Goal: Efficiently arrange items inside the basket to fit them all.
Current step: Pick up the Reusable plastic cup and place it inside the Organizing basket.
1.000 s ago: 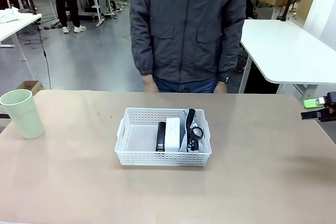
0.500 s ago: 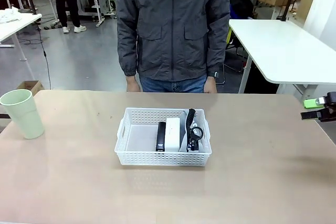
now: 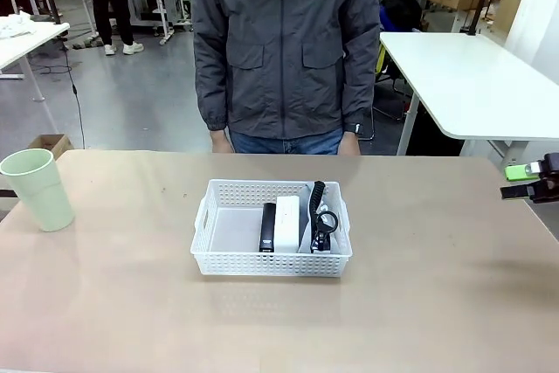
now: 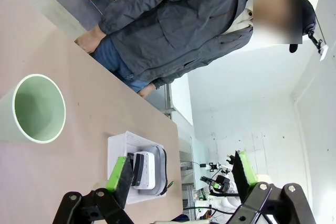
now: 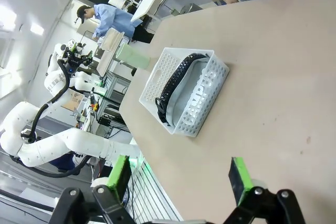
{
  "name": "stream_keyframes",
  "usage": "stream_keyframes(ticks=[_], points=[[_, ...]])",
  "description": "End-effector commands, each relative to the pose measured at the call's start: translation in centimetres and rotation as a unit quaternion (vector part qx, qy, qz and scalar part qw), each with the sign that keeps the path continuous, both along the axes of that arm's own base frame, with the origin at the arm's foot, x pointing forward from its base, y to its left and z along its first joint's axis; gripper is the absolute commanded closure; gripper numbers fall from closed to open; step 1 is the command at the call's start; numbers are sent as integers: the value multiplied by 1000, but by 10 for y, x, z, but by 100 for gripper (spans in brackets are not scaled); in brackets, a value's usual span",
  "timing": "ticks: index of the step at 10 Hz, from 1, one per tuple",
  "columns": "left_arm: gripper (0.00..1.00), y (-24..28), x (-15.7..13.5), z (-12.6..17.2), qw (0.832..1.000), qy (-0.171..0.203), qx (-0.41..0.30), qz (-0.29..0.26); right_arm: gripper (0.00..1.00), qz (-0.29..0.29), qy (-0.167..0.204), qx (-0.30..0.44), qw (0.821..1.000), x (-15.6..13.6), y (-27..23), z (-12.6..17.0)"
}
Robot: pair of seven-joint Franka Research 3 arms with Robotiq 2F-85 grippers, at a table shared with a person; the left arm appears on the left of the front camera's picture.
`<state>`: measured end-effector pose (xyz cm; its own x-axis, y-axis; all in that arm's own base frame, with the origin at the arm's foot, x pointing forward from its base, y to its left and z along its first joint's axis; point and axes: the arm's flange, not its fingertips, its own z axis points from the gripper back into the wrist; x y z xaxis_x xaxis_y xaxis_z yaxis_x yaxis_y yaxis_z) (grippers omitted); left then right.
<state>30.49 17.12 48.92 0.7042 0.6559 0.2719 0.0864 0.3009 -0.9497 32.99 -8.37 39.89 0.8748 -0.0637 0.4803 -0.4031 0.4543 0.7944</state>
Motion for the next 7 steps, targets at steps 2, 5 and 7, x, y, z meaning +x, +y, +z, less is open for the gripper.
stream_keyframes(ticks=[2,5,7], points=[[0,-1,0,1,1000,-12,-1,-2,0,-5,4,6,1000,1,2,2],[0,0,0,0,1000,0,0,0,0,-5,4,6,1000,1,2,2],[0,-1,2,2,999,-25,9,-32,0,-5,4,6,1000,1,2,2]])
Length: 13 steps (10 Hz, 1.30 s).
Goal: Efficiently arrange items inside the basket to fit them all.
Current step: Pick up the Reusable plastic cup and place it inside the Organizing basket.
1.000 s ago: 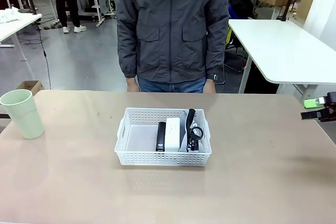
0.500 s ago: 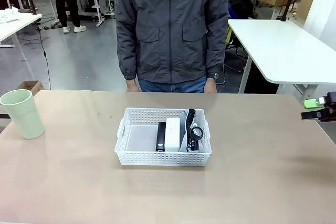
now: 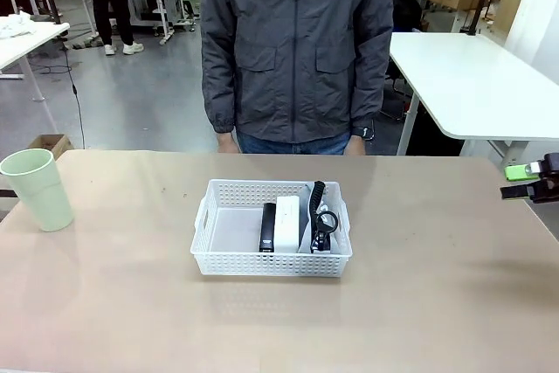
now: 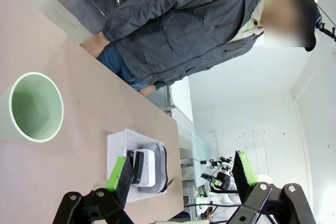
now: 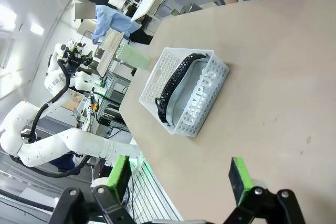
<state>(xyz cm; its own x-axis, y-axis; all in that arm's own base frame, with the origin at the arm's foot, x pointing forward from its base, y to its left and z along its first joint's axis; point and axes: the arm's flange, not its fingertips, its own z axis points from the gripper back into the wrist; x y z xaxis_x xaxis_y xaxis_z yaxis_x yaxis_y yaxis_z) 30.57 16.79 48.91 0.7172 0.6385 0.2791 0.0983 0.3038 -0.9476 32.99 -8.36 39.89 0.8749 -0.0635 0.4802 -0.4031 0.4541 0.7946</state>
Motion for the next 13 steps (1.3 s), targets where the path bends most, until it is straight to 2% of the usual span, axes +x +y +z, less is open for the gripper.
stream_keyframes(ticks=[1,3,4,7,9,11,12,13], points=[[0,9,-1,3,997,-53,1,-59,0,-5,4,6,1000,1,2,2],[0,31,-10,2,989,-103,28,-105,0,-5,4,6,1000,1,2,2],[0,39,-16,-1,985,-103,47,-131,0,-5,4,6,1000,1,2,2],[0,70,-34,-23,988,-69,44,-129,0,-5,4,6,1000,1,2,2],[0,94,-34,-43,989,-39,23,-141,0,-5,4,6,1000,1,2,2],[0,130,-31,-83,991,14,24,-132,0,-5,4,6,1000,1,2,2],[0,137,-30,-96,988,24,65,-136,0,-5,4,6,1000,1,2,2],[0,141,-29,-113,984,23,53,-169,0,-5,4,6,1000,1,2,2]])
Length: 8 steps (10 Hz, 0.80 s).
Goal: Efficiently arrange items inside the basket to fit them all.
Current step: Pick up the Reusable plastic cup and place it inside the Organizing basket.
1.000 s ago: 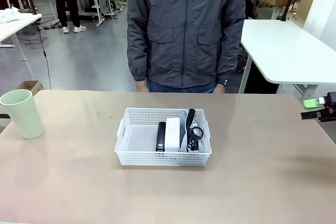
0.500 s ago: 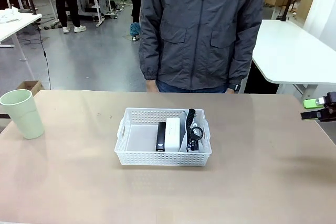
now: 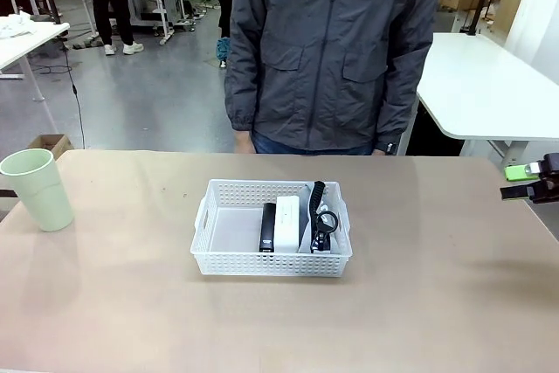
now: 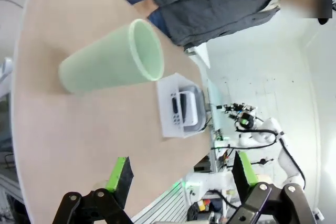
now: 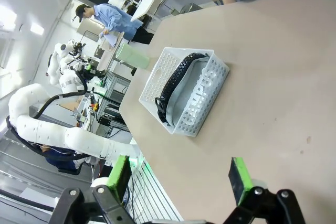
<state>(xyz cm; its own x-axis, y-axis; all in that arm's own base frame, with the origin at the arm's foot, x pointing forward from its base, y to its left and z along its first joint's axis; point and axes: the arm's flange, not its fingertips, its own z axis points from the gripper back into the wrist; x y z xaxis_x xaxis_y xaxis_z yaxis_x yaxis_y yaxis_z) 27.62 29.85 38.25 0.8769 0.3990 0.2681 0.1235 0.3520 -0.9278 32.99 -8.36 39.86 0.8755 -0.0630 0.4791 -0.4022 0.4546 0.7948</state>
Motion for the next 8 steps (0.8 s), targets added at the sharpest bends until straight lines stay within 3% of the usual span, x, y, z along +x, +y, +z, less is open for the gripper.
stream_keyframes(ticks=[1,3,4,5,8], points=[[0,13,3,-19,999,-5,18,-50,0,-6,4,6,1000,1,2,2],[0,18,17,-30,1000,-18,4,-23,0,-6,4,6,1000,1,2,2],[0,9,18,-12,996,-26,-78,-25,0,-6,4,6,1000,1,2,2],[0,12,10,-34,1000,4,14,-28,0,-6,4,6,1000,1,2,2],[0,10,15,-33,1000,-4,-8,-27,0,-6,4,6,1000,1,2,2]])
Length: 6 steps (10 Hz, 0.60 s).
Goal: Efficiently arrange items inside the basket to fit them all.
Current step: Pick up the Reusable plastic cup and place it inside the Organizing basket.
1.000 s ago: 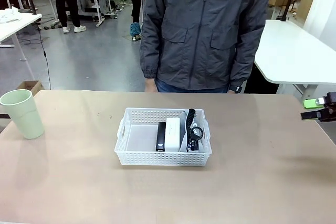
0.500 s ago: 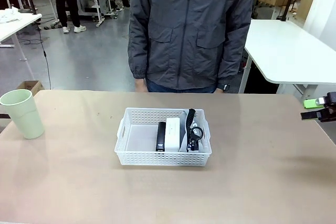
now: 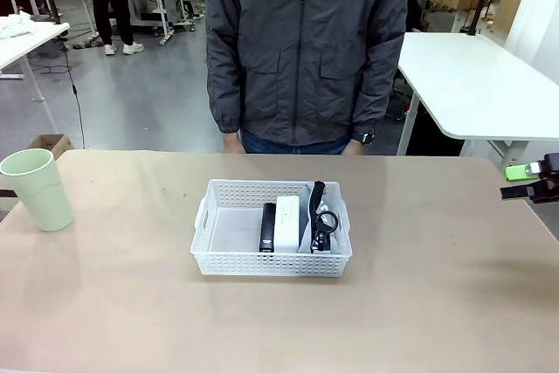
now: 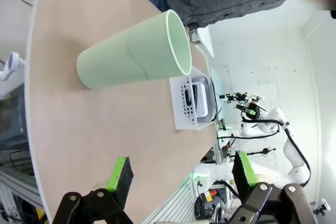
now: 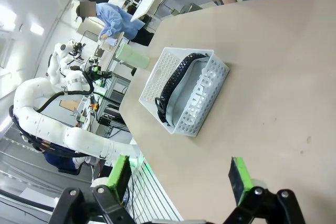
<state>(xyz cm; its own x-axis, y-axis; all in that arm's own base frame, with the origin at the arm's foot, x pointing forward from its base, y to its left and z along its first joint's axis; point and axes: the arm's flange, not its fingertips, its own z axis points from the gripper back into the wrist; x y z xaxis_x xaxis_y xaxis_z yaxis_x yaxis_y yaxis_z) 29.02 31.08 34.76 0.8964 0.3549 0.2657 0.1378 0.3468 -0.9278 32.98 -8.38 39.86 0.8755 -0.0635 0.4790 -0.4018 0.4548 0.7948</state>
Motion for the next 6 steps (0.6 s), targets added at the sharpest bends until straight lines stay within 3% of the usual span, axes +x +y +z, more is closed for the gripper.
stream_keyframes(ticks=[1,3,4,6], points=[[0,-8,6,-7,997,-61,35,-37,0,-5,4,6,1000,1,2,2],[0,-11,12,-24,984,-124,107,-70,0,-5,4,6,1000,1,2,2],[0,-14,15,-35,964,-166,186,-91,0,-5,4,6,1000,1,2,2],[0,-22,18,-53,935,-207,258,-130,0,-5,4,6,1000,1,2,2]])
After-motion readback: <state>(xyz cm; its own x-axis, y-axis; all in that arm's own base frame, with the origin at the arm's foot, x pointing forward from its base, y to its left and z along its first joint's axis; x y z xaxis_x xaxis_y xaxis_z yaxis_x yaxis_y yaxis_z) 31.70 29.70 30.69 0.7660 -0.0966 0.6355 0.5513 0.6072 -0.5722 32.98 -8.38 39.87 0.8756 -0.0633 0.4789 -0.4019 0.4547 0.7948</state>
